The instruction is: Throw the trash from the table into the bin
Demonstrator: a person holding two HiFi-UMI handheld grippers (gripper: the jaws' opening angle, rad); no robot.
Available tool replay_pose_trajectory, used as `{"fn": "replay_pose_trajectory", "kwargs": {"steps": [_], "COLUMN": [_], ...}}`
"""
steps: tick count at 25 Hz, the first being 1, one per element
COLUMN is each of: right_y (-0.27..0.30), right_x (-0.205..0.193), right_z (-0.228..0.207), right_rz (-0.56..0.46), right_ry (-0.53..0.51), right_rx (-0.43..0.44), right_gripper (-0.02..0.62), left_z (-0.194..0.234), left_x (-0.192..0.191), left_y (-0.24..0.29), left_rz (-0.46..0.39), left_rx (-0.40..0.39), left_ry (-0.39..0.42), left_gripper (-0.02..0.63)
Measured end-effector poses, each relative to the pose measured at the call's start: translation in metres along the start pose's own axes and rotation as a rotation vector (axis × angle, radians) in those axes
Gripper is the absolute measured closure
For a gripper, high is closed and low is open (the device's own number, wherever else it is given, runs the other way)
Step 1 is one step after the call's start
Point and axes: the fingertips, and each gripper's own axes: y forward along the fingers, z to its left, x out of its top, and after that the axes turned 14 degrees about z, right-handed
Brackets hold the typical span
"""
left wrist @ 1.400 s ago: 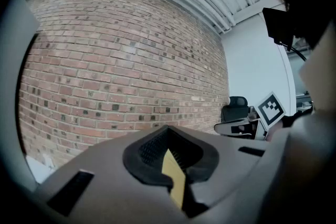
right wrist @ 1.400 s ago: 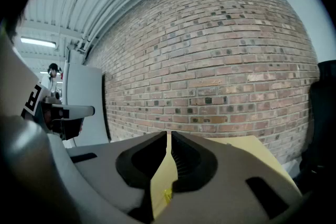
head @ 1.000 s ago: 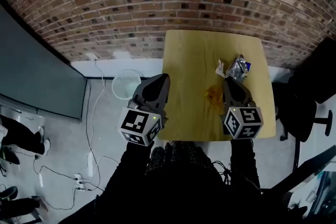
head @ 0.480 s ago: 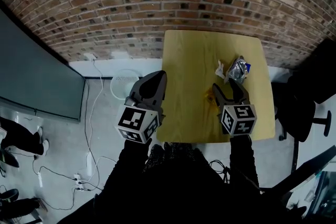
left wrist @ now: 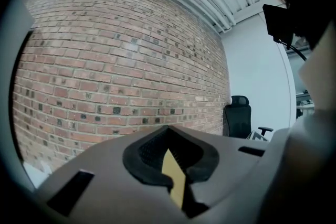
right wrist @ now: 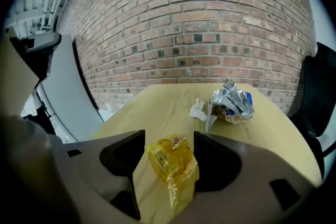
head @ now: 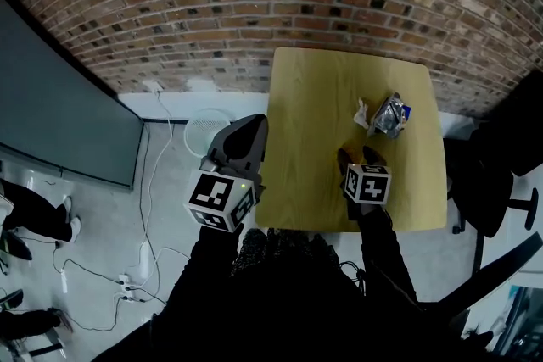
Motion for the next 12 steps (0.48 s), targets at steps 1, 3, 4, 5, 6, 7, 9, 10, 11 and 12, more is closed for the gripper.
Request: {"fn": "replay_pose_trajectory", "kwargs": {"steps": [1, 3, 4, 5, 6, 7, 9, 10, 11, 12], "right_y": [0.004, 0.01, 0.013, 0.015, 0.016, 0.017, 0.017, 0.017, 0.016, 0.014], "right_x": [-0.005, -0.013, -0.017, -0.02, -0.022, -0.024, -0.027, -0.029, -0.03, -0.032], "right_z": [0.0, 0.0, 0.002, 0.003, 0.002, 0.001, -0.006, -0.008, -0.009, -0.009], "right_rz": [0.015, 0.055, 0.079, 0.099, 0.113, 0.123, 0.136, 0.14, 0.142, 0.142], "right_ry": [-0.005, -0.017, -0.022, -0.028, -0.038, -0.055, -0.092, -0.1, -0.096, -0.086], "right_rx": [-0.007, -0.007, 0.002, 0.008, 0.003, -0.013, -0.059, -0.069, -0.063, -0.05], "right_gripper": [0.318, 0.318, 0.319, 0.319, 0.321, 0.327, 0.45, 0.483, 0.494, 0.507], "left_z": [0.001, 0.002, 0.003, 0.003, 0.003, 0.003, 0.002, 0.002, 0.001, 0.001], "left_x": [0.0, -0.001, -0.001, -0.001, -0.002, -0.002, -0.002, -0.002, -0.002, -0.001], "left_y": [-0.001, -0.004, -0.005, -0.007, -0.008, -0.009, -0.012, -0.014, -0.015, -0.017], "left_rz": [0.001, 0.002, 0.002, 0.001, 0.001, 0.002, 0.0, -0.001, -0.002, -0.004], "left_rx": [0.005, 0.016, 0.02, 0.023, 0.027, 0.031, 0.04, 0.045, 0.049, 0.053], "left_ry": [0.0, -0.001, 0.001, 0.005, 0.01, 0.012, 0.009, 0.005, 0.001, -0.001], "left_gripper": [0.598, 0.598, 0.598, 0.598, 0.598, 0.598, 0.598, 0.598, 0.598, 0.598]}}
